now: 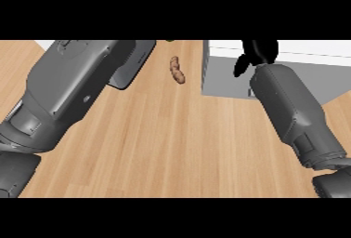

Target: Pick up the can, place it into the drawer and close the drawer

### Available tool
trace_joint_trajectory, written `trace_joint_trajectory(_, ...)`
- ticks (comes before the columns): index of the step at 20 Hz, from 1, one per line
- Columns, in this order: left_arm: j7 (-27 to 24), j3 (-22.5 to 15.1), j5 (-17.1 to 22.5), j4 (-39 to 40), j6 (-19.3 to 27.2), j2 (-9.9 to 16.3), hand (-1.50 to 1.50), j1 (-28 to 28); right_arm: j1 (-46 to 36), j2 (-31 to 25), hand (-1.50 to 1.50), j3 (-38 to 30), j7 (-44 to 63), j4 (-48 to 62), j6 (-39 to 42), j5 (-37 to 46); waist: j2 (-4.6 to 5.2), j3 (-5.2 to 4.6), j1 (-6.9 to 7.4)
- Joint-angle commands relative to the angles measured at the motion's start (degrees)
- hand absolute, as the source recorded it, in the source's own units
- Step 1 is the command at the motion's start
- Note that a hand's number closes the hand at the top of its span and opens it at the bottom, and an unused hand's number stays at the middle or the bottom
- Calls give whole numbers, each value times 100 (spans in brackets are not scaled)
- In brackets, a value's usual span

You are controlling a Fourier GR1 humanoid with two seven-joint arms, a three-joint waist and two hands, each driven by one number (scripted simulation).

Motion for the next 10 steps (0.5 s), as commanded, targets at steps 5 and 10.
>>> trace_joint_trajectory(5, 139, 5, 17, -671, -71, 264, -150, 468, -575, 187, -150, -734, -686, -40, -24, -855, -38, -5, 87)
trace_joint_trajectory(10, 283, 42, 59, -1061, -353, 666, -150, 830, -647, 170, -150, -911, -914, 116, -106, -958, 22, -11, 126)
